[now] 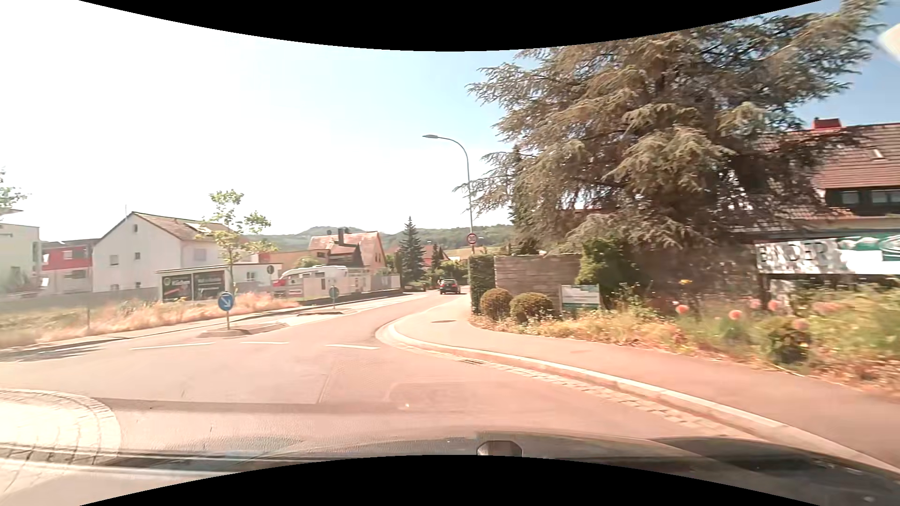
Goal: Follow the waypoints while adhering to traffic rules and regulations
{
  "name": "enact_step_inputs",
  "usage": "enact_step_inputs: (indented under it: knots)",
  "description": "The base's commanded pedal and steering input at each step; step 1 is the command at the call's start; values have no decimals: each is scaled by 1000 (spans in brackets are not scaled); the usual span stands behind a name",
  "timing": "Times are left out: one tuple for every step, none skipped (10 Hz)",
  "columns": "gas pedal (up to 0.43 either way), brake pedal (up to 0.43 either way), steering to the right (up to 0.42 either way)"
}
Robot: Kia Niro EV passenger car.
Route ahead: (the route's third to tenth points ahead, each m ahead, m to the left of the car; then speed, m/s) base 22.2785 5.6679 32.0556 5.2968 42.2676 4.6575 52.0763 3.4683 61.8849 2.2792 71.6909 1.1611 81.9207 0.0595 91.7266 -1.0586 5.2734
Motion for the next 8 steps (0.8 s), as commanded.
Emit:
enact_step_inputs:
  knots:
    - [110, 0, -404]
    - [110, 0, -386]
    - [110, 0, -365]
    - [110, 0, -332]
    - [110, 0, -295]
    - [110, 0, -259]
    - [110, 0, -215]
    - [110, 0, -176]
